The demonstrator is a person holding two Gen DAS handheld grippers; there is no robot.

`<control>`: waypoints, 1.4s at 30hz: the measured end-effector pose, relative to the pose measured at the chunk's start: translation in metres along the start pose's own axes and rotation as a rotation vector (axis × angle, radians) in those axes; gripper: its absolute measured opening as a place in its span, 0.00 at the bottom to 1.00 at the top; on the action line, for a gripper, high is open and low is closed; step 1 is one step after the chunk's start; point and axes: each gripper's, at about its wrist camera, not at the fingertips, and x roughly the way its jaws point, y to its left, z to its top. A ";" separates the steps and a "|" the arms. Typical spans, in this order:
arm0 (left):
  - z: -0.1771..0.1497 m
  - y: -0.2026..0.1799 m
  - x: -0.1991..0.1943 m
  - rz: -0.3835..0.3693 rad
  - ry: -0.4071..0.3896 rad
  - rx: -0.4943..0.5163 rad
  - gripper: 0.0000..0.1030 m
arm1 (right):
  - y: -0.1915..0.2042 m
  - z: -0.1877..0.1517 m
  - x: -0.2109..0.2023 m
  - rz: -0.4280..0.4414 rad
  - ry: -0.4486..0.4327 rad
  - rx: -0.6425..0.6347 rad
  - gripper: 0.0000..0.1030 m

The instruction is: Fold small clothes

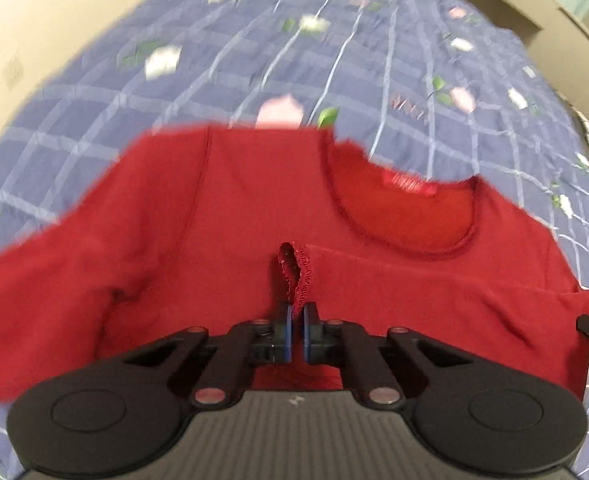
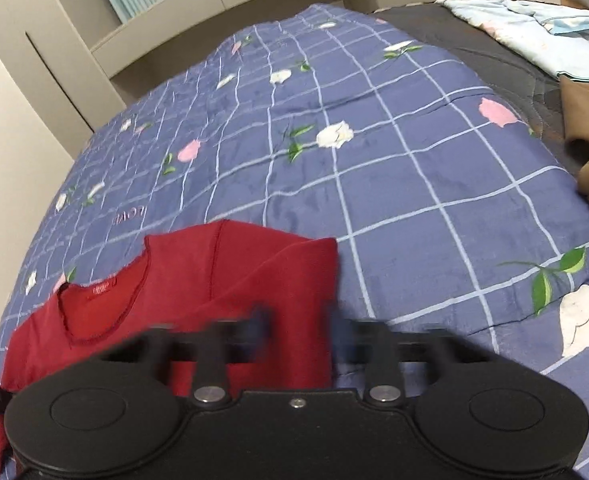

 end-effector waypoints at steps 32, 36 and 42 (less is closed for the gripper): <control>-0.023 0.097 -0.097 0.012 -0.196 0.010 0.99 | 0.119 -0.060 -0.082 -0.150 -0.174 -0.246 0.99; -0.039 0.160 -0.130 0.082 -0.213 -0.112 0.99 | 0.195 -0.094 -0.103 -0.053 -0.196 -0.391 0.99; -0.066 0.278 -0.160 0.208 -0.211 -0.318 0.99 | 0.322 -0.167 -0.101 0.166 -0.130 -0.679 0.99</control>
